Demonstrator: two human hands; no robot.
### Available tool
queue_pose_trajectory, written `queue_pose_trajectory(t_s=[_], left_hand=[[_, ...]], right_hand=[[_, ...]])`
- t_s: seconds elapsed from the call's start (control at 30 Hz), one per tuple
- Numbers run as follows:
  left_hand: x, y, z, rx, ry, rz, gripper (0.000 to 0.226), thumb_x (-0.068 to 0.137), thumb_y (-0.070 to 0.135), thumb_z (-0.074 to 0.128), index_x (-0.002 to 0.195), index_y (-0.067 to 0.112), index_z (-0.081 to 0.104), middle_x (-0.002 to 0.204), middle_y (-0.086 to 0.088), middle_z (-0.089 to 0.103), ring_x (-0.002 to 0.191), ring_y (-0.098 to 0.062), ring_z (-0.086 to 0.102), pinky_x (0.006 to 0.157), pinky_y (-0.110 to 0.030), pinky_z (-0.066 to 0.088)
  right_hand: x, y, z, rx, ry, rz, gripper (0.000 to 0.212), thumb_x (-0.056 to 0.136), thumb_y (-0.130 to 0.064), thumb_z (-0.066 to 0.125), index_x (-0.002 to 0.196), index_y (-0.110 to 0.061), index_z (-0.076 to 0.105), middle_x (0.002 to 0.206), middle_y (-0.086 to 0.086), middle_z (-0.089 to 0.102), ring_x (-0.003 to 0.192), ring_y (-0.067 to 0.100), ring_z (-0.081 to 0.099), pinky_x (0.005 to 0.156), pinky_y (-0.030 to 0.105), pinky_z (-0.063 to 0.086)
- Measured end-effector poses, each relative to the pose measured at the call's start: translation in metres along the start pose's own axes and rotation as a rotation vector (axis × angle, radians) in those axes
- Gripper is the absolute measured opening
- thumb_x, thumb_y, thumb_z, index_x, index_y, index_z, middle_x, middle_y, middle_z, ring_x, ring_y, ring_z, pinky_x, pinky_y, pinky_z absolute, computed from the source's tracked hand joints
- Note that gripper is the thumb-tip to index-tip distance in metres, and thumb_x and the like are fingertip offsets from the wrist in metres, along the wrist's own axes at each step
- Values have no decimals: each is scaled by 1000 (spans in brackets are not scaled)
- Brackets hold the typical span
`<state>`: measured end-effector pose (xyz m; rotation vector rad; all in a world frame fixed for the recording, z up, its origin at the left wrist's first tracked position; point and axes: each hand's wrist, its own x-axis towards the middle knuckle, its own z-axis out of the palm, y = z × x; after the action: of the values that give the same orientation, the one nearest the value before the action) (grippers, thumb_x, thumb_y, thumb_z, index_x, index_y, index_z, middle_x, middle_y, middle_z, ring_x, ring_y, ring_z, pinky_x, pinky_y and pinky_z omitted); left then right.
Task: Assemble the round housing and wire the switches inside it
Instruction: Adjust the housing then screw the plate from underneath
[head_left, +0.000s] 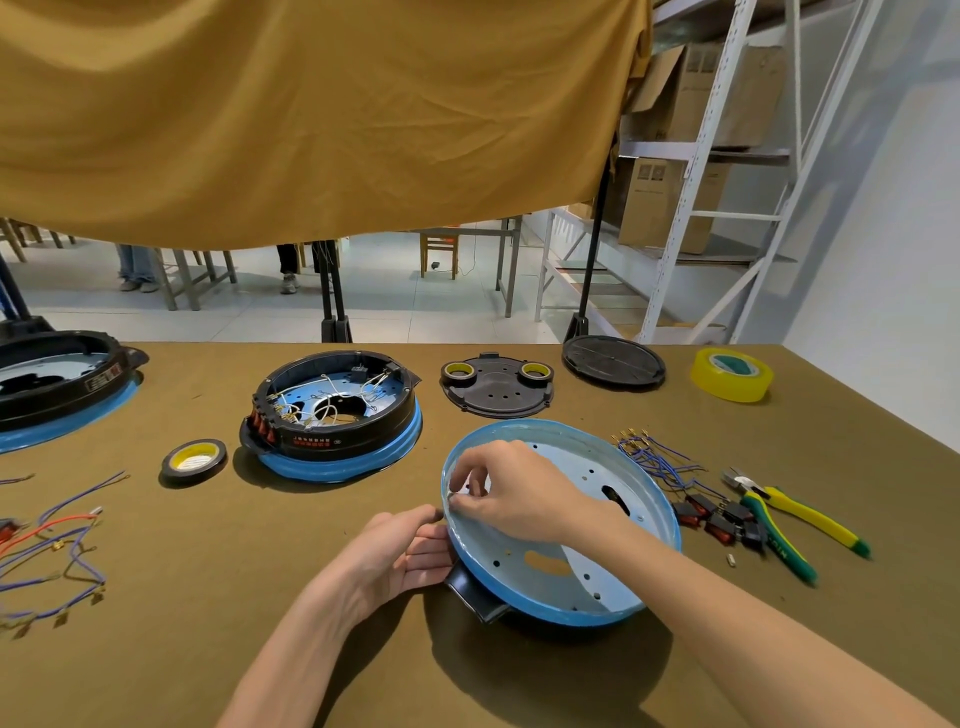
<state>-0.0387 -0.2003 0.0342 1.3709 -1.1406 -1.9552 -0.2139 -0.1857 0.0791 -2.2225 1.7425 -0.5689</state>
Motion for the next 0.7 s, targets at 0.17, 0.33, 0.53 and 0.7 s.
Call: queue_pose_trajectory(t_s=[0.17, 0.33, 0.53, 0.7], left_hand=[[0, 0, 0, 7, -2, 7, 37, 105, 24, 57, 71, 11, 58, 55, -3, 50, 53, -15, 54, 68, -29, 57], [1, 0, 1, 3, 16, 2, 35, 104, 24, 57, 72, 9, 60, 54, -3, 52, 53, -15, 54, 70, -30, 57], [1, -1, 2, 10, 32, 5, 33, 105, 23, 57, 76, 7, 62, 55, -4, 56, 50, -14, 57, 69, -31, 56], [6, -4, 0, 27, 23, 19, 32, 104, 23, 58, 76, 9, 60, 59, -6, 53, 54, -15, 53, 64, -28, 56]], right_hand=[[-1, -2, 3, -96, 21, -16, 19, 94, -43, 65, 98, -26, 73, 88, -11, 69, 83, 11, 61, 69, 33, 53], [1, 4, -8, -58, -86, -42, 12, 92, -31, 68, 100, -29, 77, 91, -11, 68, 84, 10, 60, 68, 32, 52], [7, -1, -8, -124, -120, -55, 16, 94, -37, 66, 105, -27, 72, 95, -10, 68, 88, 13, 61, 71, 35, 55], [8, -1, -3, -198, -76, -32, 21, 94, -43, 64, 90, -24, 72, 86, -6, 70, 79, 16, 64, 63, 31, 51]])
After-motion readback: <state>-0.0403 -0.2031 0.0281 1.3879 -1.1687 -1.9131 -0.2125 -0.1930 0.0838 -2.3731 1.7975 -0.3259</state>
